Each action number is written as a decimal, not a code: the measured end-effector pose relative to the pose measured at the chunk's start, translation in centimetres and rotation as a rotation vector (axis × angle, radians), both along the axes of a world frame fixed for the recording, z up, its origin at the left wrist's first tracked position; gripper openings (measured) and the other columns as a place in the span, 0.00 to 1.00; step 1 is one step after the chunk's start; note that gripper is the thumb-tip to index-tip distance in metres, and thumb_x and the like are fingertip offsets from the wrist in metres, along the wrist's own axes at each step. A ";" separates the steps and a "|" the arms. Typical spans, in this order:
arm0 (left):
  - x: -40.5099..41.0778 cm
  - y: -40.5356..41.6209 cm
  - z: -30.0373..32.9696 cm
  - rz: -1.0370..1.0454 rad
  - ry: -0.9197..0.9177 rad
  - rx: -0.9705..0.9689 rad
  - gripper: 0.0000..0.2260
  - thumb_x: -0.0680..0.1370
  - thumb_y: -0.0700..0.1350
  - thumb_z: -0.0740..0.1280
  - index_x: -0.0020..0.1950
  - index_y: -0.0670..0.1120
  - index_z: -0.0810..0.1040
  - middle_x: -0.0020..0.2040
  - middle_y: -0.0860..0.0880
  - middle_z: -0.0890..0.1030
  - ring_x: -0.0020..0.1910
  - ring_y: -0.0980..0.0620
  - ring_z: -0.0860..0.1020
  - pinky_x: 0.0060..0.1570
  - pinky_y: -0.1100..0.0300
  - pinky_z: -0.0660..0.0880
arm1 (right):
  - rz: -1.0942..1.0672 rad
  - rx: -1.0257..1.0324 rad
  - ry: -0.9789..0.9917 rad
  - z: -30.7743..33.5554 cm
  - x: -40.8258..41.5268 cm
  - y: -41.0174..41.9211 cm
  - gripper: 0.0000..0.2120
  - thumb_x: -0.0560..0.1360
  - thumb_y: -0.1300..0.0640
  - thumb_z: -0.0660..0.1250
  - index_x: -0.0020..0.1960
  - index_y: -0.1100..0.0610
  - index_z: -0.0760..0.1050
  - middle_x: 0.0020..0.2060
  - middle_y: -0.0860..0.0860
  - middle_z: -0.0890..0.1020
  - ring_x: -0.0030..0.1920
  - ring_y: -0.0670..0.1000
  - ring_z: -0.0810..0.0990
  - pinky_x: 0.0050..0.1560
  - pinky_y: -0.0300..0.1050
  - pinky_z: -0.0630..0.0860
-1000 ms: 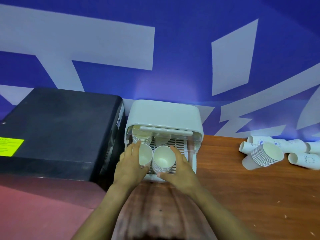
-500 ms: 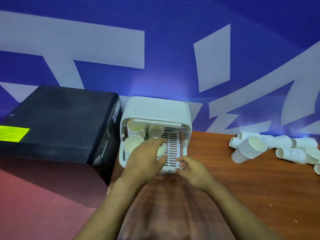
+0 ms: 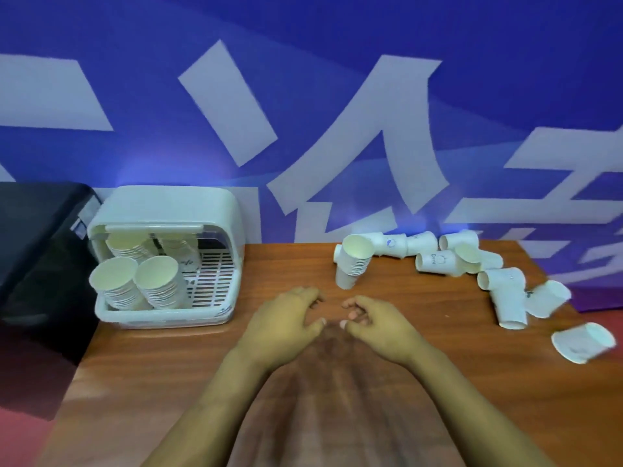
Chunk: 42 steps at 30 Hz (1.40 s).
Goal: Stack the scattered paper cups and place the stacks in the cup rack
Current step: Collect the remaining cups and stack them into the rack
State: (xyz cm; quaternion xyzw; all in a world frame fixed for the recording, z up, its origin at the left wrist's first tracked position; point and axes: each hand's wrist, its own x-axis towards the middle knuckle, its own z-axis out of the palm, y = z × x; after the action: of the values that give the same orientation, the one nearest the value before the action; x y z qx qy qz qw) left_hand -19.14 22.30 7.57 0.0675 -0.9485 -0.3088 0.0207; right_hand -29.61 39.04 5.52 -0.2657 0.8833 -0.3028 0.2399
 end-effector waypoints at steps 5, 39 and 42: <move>-2.5 7.0 -2.1 0.015 -0.103 0.027 0.14 0.76 0.52 0.65 0.61 0.54 0.73 0.58 0.57 0.76 0.56 0.56 0.75 0.55 0.57 0.73 | -0.052 -0.066 0.015 0.3 -2.9 7.7 0.14 0.73 0.53 0.70 0.58 0.51 0.76 0.46 0.48 0.79 0.41 0.43 0.76 0.45 0.32 0.71; -25.6 36.4 -7.0 0.039 -0.410 -0.059 0.17 0.77 0.52 0.64 0.65 0.51 0.71 0.63 0.50 0.76 0.61 0.48 0.74 0.58 0.53 0.72 | 0.096 0.310 0.150 -3.8 -25.8 39.6 0.15 0.74 0.50 0.65 0.59 0.51 0.72 0.54 0.48 0.79 0.55 0.51 0.77 0.50 0.47 0.75; -27.9 39.1 -7.8 0.077 -0.425 -0.046 0.17 0.76 0.52 0.64 0.64 0.50 0.71 0.63 0.48 0.76 0.61 0.47 0.74 0.57 0.52 0.73 | 0.124 0.391 0.177 -4.7 -28.2 43.0 0.19 0.73 0.47 0.66 0.62 0.50 0.71 0.58 0.48 0.77 0.58 0.51 0.75 0.54 0.48 0.75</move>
State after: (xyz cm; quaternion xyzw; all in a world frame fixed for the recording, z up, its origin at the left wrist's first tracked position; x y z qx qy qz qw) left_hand -47.08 61.41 -0.24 0.1669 -0.9350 -0.2651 -0.1664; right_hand -57.79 82.06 0.83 -0.2933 0.9248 -0.0860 0.2266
